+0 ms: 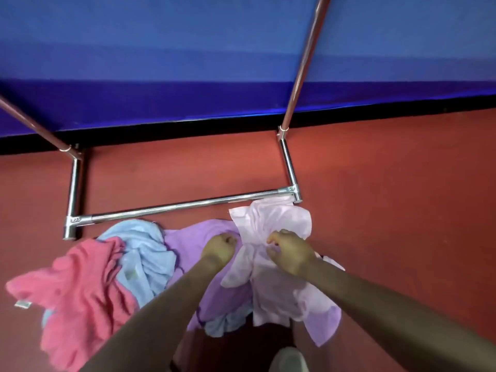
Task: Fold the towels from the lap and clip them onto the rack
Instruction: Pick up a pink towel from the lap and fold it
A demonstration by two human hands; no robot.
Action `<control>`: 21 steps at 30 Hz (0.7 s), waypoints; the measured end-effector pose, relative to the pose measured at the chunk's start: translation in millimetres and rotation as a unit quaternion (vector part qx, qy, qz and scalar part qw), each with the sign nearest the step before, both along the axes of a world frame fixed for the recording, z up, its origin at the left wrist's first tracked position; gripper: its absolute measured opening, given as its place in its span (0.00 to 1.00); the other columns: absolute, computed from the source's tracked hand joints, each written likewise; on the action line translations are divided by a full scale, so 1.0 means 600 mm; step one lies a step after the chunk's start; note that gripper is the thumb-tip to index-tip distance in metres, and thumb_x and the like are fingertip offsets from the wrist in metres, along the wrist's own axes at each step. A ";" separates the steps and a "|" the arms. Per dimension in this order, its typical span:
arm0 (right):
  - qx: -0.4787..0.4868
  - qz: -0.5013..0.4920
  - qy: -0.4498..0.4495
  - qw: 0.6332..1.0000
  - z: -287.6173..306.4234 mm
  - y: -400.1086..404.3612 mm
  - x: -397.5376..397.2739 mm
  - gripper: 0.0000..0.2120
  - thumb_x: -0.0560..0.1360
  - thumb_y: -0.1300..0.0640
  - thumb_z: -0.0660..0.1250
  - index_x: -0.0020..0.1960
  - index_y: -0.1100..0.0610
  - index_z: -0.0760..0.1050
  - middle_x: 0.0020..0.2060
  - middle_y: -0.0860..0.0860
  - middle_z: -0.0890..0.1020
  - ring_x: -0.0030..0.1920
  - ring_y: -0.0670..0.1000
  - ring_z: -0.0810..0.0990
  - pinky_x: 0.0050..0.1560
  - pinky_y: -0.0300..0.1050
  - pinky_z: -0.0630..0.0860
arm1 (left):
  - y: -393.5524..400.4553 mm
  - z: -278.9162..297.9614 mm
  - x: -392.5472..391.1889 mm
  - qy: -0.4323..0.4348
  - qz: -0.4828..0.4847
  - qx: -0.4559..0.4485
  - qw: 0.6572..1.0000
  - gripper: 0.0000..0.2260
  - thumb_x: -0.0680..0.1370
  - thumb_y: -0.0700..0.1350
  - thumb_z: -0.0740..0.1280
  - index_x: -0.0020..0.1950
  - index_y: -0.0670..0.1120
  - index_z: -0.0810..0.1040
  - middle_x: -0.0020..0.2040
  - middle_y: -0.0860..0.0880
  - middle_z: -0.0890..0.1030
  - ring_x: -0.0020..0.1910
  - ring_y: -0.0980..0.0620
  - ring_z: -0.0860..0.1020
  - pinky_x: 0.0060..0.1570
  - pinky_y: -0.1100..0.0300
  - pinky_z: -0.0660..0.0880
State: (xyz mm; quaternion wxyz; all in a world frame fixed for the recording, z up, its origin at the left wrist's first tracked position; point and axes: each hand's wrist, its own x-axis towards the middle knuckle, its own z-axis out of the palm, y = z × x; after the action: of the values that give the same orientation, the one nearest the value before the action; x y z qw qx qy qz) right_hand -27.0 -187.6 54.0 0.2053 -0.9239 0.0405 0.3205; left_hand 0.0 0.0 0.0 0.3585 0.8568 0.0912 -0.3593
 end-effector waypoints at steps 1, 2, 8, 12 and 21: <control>-0.005 0.019 0.011 1.000 -0.017 0.000 0.000 0.15 0.76 0.49 0.61 0.59 0.55 0.74 0.56 0.54 0.75 0.58 0.54 0.73 0.57 0.48 0.72 | -0.004 -0.016 -0.003 -0.004 -0.003 0.002 1.000 0.14 0.82 0.42 0.56 0.55 0.38 0.79 0.56 0.40 0.81 0.54 0.43 0.78 0.52 0.57 0.70; -0.017 0.029 0.026 0.999 -0.027 0.003 0.000 0.16 0.75 0.47 0.61 0.58 0.55 0.73 0.56 0.54 0.74 0.58 0.55 0.72 0.56 0.50 0.72 | -0.006 -0.024 -0.007 -0.002 -0.007 -0.005 1.000 0.14 0.82 0.44 0.56 0.54 0.39 0.79 0.55 0.40 0.81 0.53 0.43 0.78 0.52 0.56 0.70; -0.032 0.022 0.060 0.997 -0.098 0.008 -0.015 0.32 0.64 0.37 0.47 0.49 0.58 0.76 0.52 0.57 0.77 0.55 0.57 0.74 0.52 0.48 0.70 | -0.033 -0.092 -0.022 -0.022 -0.111 -0.078 0.990 0.25 0.77 0.57 0.54 0.66 0.45 0.75 0.62 0.44 0.77 0.62 0.46 0.72 0.65 0.56 0.66; 0.013 -0.018 0.086 0.996 -0.097 -0.009 -0.005 0.20 0.74 0.46 0.54 0.43 0.60 0.77 0.48 0.61 0.81 0.51 0.58 0.76 0.48 0.46 0.66 | -0.030 -0.110 -0.016 -0.059 -0.191 -0.058 0.978 0.33 0.69 0.61 0.44 0.41 0.37 0.80 0.42 0.40 0.80 0.45 0.50 0.67 0.49 0.57 0.63; 0.103 -0.231 0.148 0.956 0.052 -0.033 0.041 0.14 0.80 0.57 0.57 0.35 0.53 0.70 0.34 0.49 0.73 0.34 0.45 0.70 0.32 0.33 0.66 | -0.014 0.111 0.043 0.000 0.214 -0.158 0.964 0.15 0.83 0.42 0.56 0.45 0.40 0.80 0.39 0.48 0.81 0.44 0.51 0.75 0.46 0.64 0.74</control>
State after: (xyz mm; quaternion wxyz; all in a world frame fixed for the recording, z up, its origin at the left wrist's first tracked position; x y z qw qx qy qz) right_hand -2.2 -207.2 85.0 0.3596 -0.8054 0.2491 0.4001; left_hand 26.1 -8.6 66.5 0.5577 0.7499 0.2142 -0.2842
